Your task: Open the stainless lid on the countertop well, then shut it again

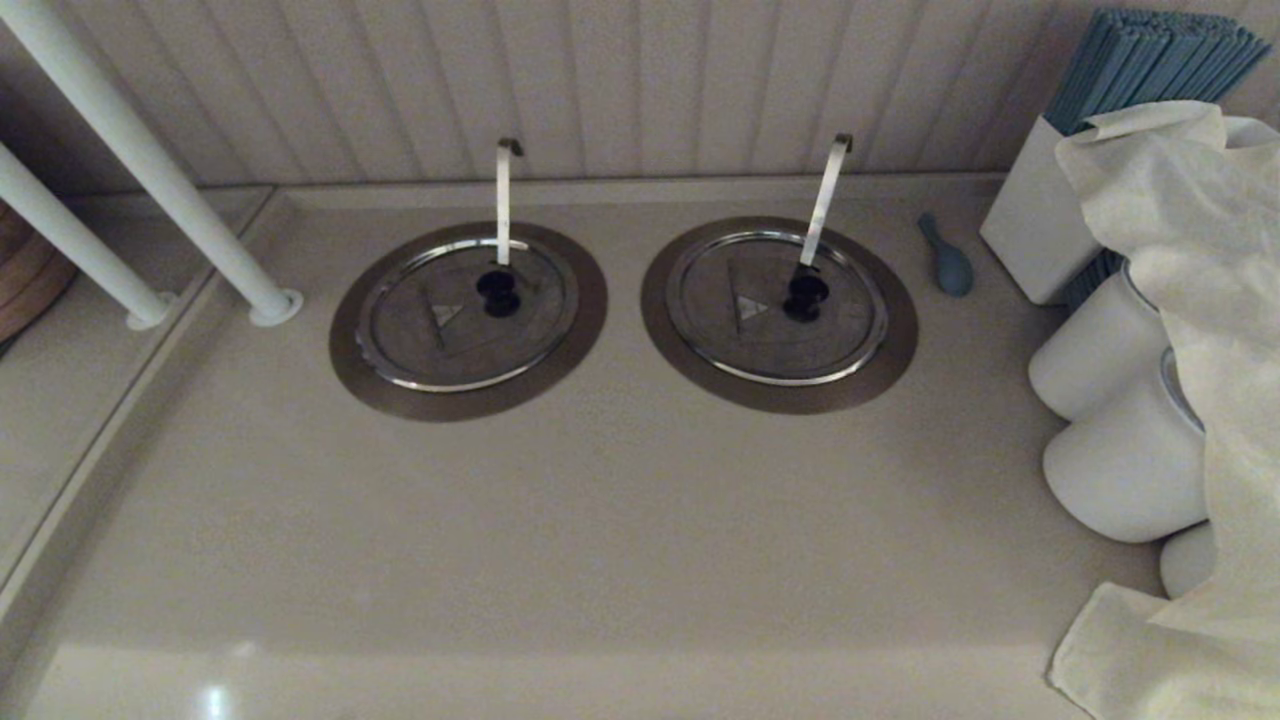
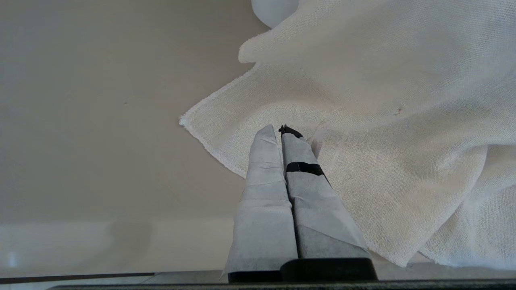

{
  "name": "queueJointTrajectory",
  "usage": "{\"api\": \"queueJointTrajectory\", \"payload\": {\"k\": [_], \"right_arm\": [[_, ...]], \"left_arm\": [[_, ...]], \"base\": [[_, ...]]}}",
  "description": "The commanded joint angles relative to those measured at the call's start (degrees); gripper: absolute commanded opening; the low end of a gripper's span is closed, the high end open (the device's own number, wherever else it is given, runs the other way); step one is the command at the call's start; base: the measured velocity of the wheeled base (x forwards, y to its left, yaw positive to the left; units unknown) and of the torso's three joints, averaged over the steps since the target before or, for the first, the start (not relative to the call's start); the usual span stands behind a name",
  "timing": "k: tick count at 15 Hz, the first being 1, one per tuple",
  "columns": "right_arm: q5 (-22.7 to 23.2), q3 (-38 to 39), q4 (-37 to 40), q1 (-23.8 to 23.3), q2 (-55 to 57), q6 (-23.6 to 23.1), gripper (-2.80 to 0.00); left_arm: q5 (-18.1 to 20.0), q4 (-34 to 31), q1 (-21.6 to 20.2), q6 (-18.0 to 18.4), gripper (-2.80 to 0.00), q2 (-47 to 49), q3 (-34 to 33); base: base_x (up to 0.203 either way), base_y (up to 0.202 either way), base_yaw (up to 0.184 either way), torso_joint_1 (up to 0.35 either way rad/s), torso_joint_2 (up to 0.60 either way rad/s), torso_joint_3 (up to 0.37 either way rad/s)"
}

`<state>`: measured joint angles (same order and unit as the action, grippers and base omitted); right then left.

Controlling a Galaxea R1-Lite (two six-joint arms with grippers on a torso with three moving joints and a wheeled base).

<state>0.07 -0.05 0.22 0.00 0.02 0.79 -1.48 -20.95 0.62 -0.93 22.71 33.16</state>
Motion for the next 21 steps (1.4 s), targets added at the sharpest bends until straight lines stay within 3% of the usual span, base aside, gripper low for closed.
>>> {"api": "queueJointTrajectory", "payload": {"k": [1,3,4,6,7,9,11,13,15,17,19,21], "right_arm": [[0.01,0.05,0.04,0.0,0.06,0.0,-2.8],[0.01,-0.04,0.04,0.0,0.02,0.0,-2.8],[0.01,0.05,0.04,0.0,0.01,0.0,-2.8],[0.01,-0.02,0.04,0.0,0.06,0.0,-2.8],[0.01,-0.02,0.04,0.0,0.05,0.0,-2.8],[0.01,-0.03,0.04,0.0,0.06,0.0,-2.8],[0.01,0.04,0.04,0.0,0.06,0.0,-2.8],[0.01,0.05,0.04,0.0,0.06,0.0,-2.8],[0.01,-0.01,0.04,0.0,0.06,0.0,-2.8],[0.01,-0.04,0.04,0.0,0.06,0.0,-2.8],[0.01,0.05,0.04,0.0,0.06,0.0,-2.8],[0.01,-0.04,0.04,0.0,0.06,0.0,-2.8]], "left_arm": [[-2.22,-4.11,-4.99,0.27,-2.8,-7.01,0.21],[-4.29,-2.22,-5.09,0.45,-2.8,-7.15,-3.15],[-3.21,3.18,-5.06,0.62,-2.8,-7.15,-7.17],[1.92,19.37,-5.03,3.43,-2.8,-7.15,-18.63],[5.68,23.25,-5.03,5.94,-2.8,-7.15,-22.6],[13.35,23.87,-5.02,6.33,-2.8,-7.15,-23.83],[16.29,19.6,-3.33,5.69,-2.8,-8.72,-22.71],[16.35,14.11,0.33,6.29,-2.8,-11.85,-21.57],[15.78,13.17,0.01,7.56,-2.8,-18.34,-23.57],[10.51,13.16,-0.18,9.11,-2.8,-23.06,-26.6],[4.51,20.76,-0.31,9.76,-2.8,-22.77,-32.86],[2.8,20.86,-0.36,7.91,-2.8,-22.62,-33.16]], "base": [[0.0,0.0,0.0,0.0,0.0,0.0],[0.0,0.0,0.0,0.0,0.0,0.0],[0.0,0.0,0.0,0.0,0.0,0.0],[0.0,0.0,0.0,0.0,0.0,0.0],[0.0,0.0,0.0,0.0,0.0,0.0],[0.0,0.0,0.0,0.0,0.0,0.0],[0.0,0.0,0.0,0.0,0.0,0.0],[0.0,0.0,0.0,0.0,0.0,0.0],[0.0,0.0,0.0,0.0,0.0,0.0],[0.0,0.0,0.0,0.0,0.0,0.0],[0.0,0.0,0.0,0.0,0.0,0.0],[0.0,0.0,0.0,0.0,0.0,0.0]]}}
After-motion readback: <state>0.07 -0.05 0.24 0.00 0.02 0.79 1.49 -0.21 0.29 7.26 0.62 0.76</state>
